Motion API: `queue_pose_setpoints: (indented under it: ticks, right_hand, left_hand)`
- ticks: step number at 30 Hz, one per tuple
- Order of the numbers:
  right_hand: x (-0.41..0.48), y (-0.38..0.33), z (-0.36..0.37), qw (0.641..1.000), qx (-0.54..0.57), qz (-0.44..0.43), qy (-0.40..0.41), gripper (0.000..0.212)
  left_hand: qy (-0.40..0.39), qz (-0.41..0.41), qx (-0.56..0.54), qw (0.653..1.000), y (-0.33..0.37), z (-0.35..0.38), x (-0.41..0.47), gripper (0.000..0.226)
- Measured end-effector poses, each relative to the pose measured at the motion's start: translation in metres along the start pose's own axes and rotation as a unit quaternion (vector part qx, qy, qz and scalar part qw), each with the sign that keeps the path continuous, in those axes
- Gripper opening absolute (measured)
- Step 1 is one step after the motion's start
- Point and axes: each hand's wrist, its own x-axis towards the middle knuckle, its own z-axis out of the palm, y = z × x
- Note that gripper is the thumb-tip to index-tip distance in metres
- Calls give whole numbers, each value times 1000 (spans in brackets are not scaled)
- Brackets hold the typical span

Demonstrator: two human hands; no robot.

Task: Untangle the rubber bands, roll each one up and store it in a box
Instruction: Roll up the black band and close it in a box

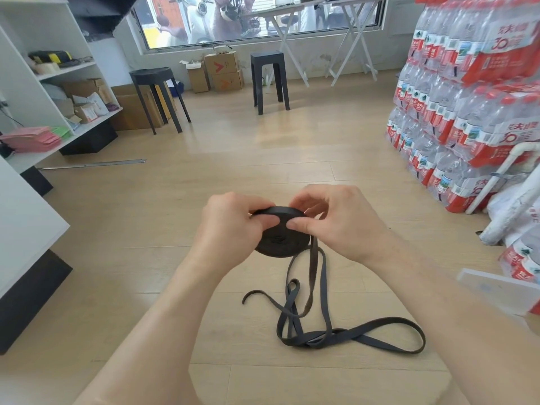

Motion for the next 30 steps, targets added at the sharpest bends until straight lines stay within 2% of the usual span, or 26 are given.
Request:
queue_pose_setpoints:
  ticks: [4,11,22,30]
  right_hand:
    - [0,1,-2,999,23,13,19,18]
    - [0,3,-3,999,18,30,32,14]
    - [1,6,-4,985,145,86,36,20]
    - [0,4,-4,961,229,147,38,18]
  left_hand:
    - [28,-39,-76,996,-2,-1,3,17]
    - [22,-50,-112,992,-4,2,5,18]
    - [22,-78,-209,974,-3,-2,5,31]
    - [23,-136,-287,948,-6,-3,6,12]
